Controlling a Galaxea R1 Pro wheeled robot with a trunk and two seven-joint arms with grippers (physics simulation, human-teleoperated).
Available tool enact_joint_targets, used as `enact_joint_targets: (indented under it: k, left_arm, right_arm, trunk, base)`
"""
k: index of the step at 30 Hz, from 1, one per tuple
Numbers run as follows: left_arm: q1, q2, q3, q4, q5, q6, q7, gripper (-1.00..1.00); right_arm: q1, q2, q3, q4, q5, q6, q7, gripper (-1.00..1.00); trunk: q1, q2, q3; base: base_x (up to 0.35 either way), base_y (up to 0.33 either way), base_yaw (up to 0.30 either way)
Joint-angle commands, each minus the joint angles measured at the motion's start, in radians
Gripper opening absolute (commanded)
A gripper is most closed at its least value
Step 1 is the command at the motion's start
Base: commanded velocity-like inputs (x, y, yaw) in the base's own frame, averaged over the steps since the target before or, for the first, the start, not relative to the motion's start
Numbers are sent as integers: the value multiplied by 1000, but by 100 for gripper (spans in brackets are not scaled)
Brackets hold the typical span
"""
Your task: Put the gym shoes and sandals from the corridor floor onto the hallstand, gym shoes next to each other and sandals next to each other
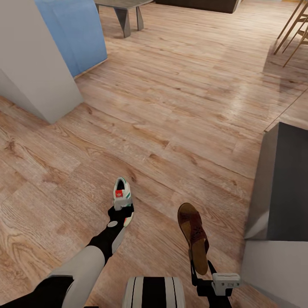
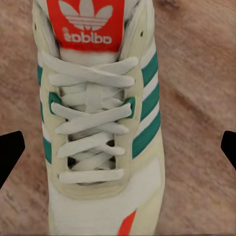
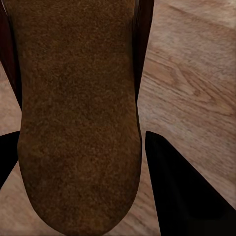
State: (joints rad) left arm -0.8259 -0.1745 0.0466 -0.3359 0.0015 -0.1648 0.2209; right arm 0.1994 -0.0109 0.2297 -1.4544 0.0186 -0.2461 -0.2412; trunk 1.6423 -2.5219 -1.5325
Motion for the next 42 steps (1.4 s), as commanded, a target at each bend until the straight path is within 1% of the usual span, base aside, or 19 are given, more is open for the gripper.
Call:
enact_joint_targets:
  k: [1,12,25,33,42]
  left_arm:
    - [2,0,0,0,0,0,0,100]
    - [7,0,1,0,1,-2,0,100]
    - [9,0,2,0,2,-9,0,100]
    - [10,0,2,-1,2,-12,0,100]
    - [10,0,2,-24,2,-13,0,100]
  right_arm:
    - [0,0,0,0,-3,-1,2,-100]
    - [0,-1,0,0,-2,-1,2,-100]
    - [0,-1,0,0,-2,-1,2,-100]
    - [0,-1,0,0,-2,-1,2,-100]
    - [0,-1,0,0,-2,-1,2,-100]
  trunk:
    - [0,0,0]
    - [0,0,-1]
    - [0,0,-13]
    - [0,0,-15]
    - [0,0,-16]
  base:
    - [0,0,0]
    - [0,0,0]
    - [0,0,0]
    - [0,0,0]
    - [0,0,0]
